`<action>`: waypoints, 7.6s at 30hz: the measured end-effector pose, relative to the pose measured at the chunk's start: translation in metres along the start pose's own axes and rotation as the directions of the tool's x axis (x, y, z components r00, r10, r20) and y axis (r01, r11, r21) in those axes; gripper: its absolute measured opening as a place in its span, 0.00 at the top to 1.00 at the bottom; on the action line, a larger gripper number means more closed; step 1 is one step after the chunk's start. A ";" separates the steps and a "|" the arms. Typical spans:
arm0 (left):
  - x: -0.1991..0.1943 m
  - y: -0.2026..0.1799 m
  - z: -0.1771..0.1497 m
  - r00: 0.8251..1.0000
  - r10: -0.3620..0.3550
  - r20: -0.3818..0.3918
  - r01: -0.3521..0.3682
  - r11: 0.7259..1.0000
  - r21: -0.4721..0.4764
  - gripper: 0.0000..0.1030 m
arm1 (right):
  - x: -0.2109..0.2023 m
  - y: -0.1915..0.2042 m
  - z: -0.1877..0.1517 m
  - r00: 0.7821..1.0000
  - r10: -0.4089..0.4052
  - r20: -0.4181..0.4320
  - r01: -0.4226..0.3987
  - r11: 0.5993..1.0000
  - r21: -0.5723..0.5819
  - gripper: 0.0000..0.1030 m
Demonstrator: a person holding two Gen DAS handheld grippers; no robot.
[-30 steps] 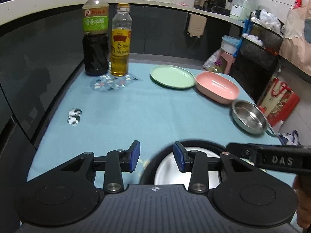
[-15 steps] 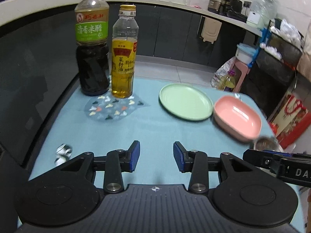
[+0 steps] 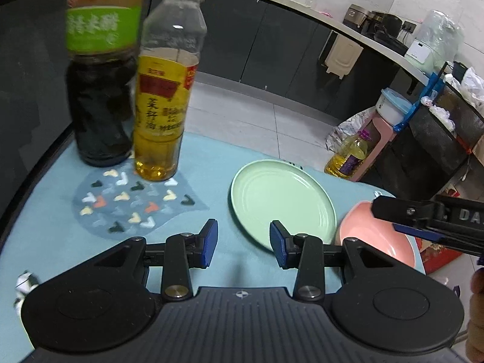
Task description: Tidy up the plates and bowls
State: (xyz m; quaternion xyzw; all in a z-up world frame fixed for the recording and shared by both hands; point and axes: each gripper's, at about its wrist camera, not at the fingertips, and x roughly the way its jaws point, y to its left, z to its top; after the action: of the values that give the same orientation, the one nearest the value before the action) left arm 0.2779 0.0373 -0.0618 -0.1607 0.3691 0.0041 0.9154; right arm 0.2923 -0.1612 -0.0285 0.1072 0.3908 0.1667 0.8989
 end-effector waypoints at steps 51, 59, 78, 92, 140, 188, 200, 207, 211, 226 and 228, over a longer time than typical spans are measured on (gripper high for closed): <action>-0.040 0.042 -0.031 0.992 0.083 0.095 -0.088 0.994 0.058 0.84 | 0.041 0.036 -0.023 0.988 0.002 -0.154 -0.022 0.991 -0.129 1.00; -0.070 0.061 -0.053 0.991 0.093 0.100 -0.097 0.995 0.035 0.83 | 0.018 0.059 -0.053 0.986 0.020 -0.166 -0.045 0.988 -0.146 1.00; -0.102 0.104 -0.084 0.990 0.114 0.086 -0.112 0.993 -0.027 0.82 | 0.002 0.100 -0.093 0.978 0.041 -0.203 -0.081 0.978 -0.191 0.99; -0.104 0.125 -0.098 0.991 0.125 0.057 -0.121 0.990 -0.071 0.81 | 0.007 0.116 -0.108 0.972 0.038 -0.231 -0.088 0.973 -0.211 0.99; -0.114 0.131 -0.109 0.977 0.211 0.022 -0.208 0.974 -0.088 0.73 | -0.003 0.094 -0.117 0.968 0.071 -0.240 -0.106 0.985 -0.138 0.99; -0.044 -0.110 -0.053 1.000 -0.020 -0.023 0.023 0.988 0.152 0.70 | -0.062 -0.115 -0.042 0.985 -0.158 0.073 0.139 0.966 0.219 0.93; 0.021 -0.126 -0.042 0.999 0.001 -0.045 0.004 0.992 0.124 0.66 | -0.030 -0.131 -0.037 0.989 -0.150 0.008 0.143 0.959 0.246 0.91; 0.048 -0.127 -0.045 0.996 0.024 -0.088 -0.014 0.993 0.114 0.66 | -0.024 -0.139 -0.034 0.992 -0.126 -0.015 0.125 0.951 0.284 0.91; 0.054 -0.127 -0.047 0.995 0.014 -0.103 -0.002 0.994 0.111 0.66 | -0.022 -0.138 -0.035 0.993 -0.114 -0.020 0.115 0.948 0.296 0.91; 0.041 -0.126 -0.048 0.999 0.003 -0.040 0.003 0.987 0.161 0.85 | -0.021 -0.132 -0.036 0.993 -0.109 -0.036 0.114 0.951 0.286 1.00; 0.033 -0.126 -0.047 1.000 0.006 -0.029 -0.001 0.986 0.168 0.85 | -0.025 -0.130 -0.035 0.995 -0.100 -0.026 0.103 0.953 0.286 1.00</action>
State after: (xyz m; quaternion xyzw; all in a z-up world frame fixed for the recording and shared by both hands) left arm 0.2859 -0.0998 -0.0794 -0.0825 0.3820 -0.0276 0.9201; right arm 0.2785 -0.2881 -0.0775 0.2154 0.4211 0.0623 0.8789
